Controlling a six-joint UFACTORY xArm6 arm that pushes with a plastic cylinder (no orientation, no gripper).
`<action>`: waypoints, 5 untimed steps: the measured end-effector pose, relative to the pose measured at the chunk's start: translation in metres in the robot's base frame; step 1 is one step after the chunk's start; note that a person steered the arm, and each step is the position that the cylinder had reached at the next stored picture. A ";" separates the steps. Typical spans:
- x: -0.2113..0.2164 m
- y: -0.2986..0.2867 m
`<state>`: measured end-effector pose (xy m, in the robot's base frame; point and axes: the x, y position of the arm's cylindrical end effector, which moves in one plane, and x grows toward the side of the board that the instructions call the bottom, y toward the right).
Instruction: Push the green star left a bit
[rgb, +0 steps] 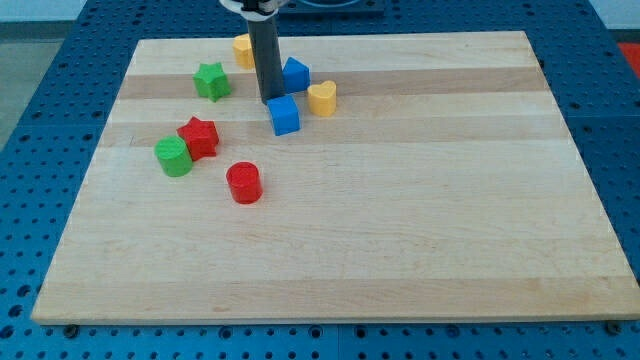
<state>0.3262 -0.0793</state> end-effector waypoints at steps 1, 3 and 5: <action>0.007 0.000; 0.033 -0.008; 0.013 -0.030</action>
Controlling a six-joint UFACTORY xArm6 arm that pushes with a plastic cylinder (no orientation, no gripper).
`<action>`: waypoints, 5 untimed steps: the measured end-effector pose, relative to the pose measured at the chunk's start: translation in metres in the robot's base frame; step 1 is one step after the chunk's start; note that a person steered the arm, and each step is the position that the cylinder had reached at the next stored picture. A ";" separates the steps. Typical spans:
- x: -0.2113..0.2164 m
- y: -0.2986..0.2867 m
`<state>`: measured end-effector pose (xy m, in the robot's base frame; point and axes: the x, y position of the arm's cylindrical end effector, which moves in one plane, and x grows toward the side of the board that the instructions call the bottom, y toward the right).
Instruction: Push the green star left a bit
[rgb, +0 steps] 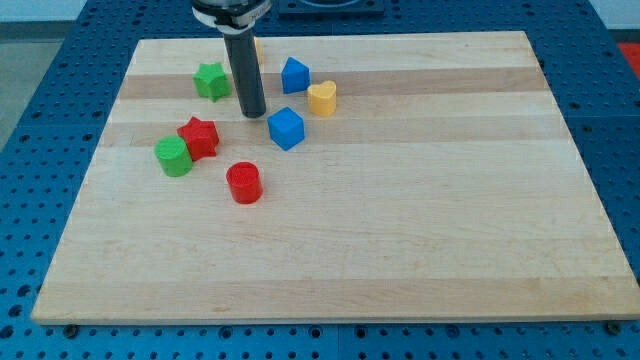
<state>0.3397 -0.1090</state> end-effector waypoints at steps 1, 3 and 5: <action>-0.021 -0.001; -0.028 -0.003; -0.036 -0.030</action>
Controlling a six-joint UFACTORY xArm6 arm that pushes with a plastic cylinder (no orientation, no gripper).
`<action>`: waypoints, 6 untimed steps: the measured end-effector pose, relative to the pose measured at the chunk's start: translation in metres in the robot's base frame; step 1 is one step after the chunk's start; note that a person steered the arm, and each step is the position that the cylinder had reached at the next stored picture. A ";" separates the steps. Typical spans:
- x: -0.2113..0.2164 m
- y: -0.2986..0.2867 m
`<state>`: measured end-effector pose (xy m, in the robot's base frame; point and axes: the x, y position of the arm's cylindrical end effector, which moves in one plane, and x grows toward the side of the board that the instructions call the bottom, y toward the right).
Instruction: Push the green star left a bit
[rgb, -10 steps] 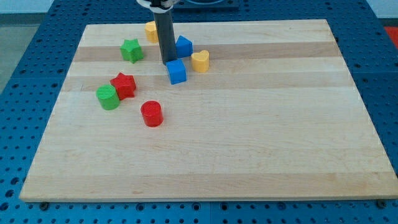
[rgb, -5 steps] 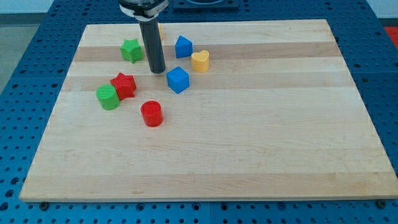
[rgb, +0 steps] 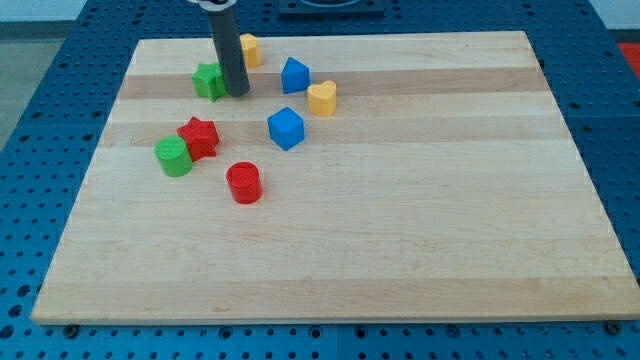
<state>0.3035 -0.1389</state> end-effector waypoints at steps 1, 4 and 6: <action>-0.005 -0.016; -0.023 -0.010; -0.031 -0.038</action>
